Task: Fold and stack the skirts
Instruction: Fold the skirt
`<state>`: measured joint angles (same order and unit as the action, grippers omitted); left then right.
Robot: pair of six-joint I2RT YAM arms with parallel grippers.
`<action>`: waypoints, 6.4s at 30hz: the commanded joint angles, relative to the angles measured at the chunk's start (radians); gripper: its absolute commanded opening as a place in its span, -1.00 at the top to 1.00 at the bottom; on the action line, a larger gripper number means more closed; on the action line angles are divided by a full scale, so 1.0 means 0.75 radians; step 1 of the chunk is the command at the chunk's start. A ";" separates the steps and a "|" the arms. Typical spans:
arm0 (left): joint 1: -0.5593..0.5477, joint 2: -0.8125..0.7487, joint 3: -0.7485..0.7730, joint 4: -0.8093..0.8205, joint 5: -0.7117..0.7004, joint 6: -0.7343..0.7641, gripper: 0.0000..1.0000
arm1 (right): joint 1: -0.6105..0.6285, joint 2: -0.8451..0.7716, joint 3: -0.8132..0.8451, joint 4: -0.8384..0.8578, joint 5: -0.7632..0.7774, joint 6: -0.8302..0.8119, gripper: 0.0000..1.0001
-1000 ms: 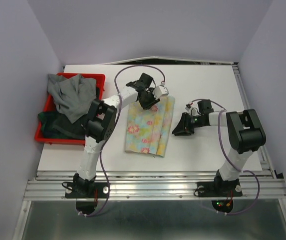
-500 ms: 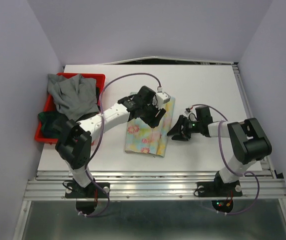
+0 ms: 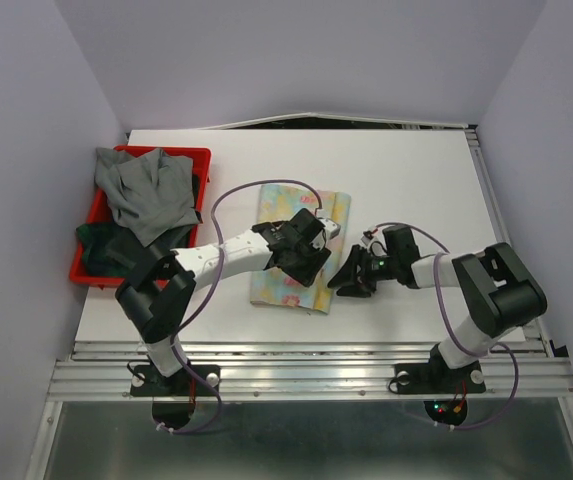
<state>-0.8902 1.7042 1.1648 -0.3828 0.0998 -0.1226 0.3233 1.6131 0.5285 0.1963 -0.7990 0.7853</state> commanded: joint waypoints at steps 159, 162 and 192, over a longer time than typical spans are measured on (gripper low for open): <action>0.770 0.360 0.306 0.423 0.577 0.043 0.35 | -0.210 0.747 1.294 -0.509 -0.125 -0.566 0.03; 0.776 0.399 0.328 0.398 0.509 0.045 0.35 | -0.210 0.807 1.314 -0.511 -0.092 -0.575 0.05; 0.383 -0.294 -0.039 0.169 0.346 0.542 0.23 | -0.186 0.256 0.514 -1.037 -0.428 -0.934 0.07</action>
<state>-0.5278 1.5227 1.2194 -0.2657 0.4313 0.2089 0.1722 1.7645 0.9360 -0.5030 -1.0611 0.1932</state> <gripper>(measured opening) 0.386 0.469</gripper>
